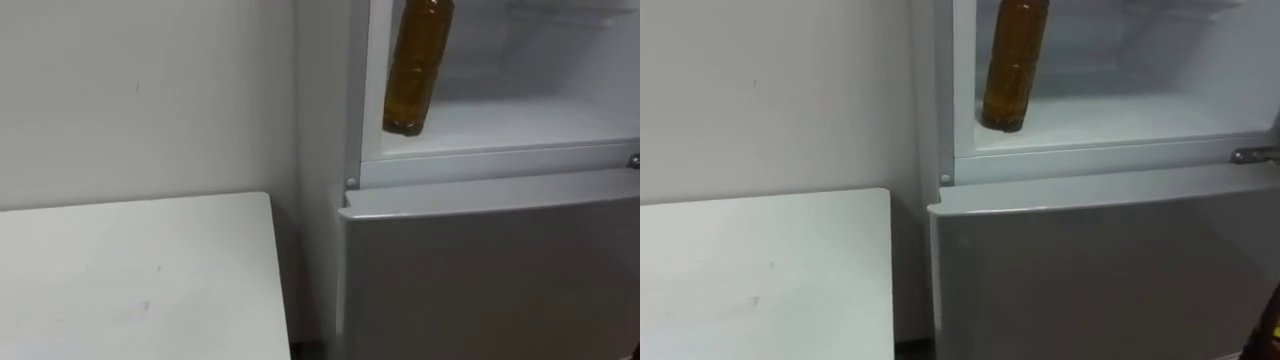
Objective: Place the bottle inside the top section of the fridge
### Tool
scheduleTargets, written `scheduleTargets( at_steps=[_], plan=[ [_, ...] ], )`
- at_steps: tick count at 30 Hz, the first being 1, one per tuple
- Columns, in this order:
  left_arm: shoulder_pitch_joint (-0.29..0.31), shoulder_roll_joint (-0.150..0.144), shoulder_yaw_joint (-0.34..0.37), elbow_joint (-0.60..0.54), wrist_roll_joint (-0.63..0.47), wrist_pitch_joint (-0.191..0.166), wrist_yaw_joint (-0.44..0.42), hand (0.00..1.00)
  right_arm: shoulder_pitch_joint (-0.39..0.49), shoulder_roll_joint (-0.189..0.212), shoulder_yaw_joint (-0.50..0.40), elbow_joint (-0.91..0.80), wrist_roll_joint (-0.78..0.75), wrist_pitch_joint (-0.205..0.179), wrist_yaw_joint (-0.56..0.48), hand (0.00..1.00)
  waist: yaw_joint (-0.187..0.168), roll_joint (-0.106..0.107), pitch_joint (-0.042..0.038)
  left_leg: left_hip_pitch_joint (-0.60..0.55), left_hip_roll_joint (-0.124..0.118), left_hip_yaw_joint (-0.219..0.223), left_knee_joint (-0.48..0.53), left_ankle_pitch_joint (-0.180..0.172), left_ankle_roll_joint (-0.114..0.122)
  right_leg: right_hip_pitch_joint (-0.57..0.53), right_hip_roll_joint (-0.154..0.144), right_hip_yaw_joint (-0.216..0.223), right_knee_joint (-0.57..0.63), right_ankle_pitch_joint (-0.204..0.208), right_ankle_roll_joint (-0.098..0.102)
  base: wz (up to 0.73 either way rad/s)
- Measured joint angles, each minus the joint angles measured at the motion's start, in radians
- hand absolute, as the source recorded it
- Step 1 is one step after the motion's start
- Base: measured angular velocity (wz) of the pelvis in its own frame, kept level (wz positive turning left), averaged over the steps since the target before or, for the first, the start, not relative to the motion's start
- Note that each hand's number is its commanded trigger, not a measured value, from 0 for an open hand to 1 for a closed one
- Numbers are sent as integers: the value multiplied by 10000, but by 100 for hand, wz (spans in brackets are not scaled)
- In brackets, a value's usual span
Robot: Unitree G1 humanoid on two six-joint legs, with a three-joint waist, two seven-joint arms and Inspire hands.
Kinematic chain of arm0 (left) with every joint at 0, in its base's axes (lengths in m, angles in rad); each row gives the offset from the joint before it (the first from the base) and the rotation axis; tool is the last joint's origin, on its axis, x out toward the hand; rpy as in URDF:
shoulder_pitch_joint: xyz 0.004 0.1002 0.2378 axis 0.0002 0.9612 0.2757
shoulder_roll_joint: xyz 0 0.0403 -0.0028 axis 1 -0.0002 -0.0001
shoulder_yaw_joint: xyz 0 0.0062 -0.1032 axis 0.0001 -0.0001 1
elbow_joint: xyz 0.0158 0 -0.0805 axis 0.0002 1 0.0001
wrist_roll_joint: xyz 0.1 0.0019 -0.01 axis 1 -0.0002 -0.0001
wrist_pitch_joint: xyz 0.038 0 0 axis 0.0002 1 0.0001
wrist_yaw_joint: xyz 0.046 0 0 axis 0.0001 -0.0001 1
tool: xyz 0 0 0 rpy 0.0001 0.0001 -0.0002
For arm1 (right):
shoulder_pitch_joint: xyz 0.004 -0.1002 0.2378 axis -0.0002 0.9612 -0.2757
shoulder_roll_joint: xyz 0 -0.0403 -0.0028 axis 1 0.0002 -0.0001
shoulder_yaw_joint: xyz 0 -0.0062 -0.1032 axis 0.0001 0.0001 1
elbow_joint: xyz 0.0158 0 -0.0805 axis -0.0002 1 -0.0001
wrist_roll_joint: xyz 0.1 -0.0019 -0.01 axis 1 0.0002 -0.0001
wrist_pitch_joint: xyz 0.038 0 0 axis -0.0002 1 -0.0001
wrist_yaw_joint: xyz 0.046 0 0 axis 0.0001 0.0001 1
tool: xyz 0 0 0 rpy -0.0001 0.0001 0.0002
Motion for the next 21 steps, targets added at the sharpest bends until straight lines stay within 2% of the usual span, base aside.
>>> scheduleTargets(
  at_steps=[5, 9, 13, 15, 19, 21],
  plan=[
    [1, 6, 196, -11, 3, -3, 12, 0, -318, -239, -717, -169, -22, -80, -536, 0, -16, -25, -2, -2, 2, 0, -7, 1, -1, 14, 6, -19, -40, 0, 0, 0],
    [-7, 60, 380, -33, 111, -33, 20, 0, -557, -714, -1078, -250, -57, -161, -705, 0, -44, -31, -5, -16, 2, -15, -8, 1, -1, 9, 7, -28, -48, 0, 1, 0],
    [-3, 62, 554, -10, 224, -126, 20, 0, -918, -952, -1777, -554, -245, -202, -792, 0, -259, -70, -13, -69, -8, -92, -7, 1, -2, -1, 7, -88, -46, -10, 11, 6],
    [-2, 109, 661, -13, 241, -135, 20, 0, -936, -1278, -1926, -641, -225, -269, -1036, 0, -275, -126, -18, -57, -9, -89, -8, 2, -3, 7, 7, -76, -39, -11, 12, 0],
    [9, 148, 763, -29, 403, -216, 20, 0, -931, -1574, -2344, -1368, -239, -276, -1241, 0, -310, -218, -20, -41, -21, -87, -28, 2, -2, -5, 2, -53, -40, -11, 13, 0],
    [12, 199, 861, -12, 405, -273, 20, 0, -1058, -1929, -2713, -1434, -238, -280, -1443, 0, -313, -376, -16, -44, -21, -86, -48, 3, -2, -19, 4, -52, -32, -13, 16, 0]
  ],
)
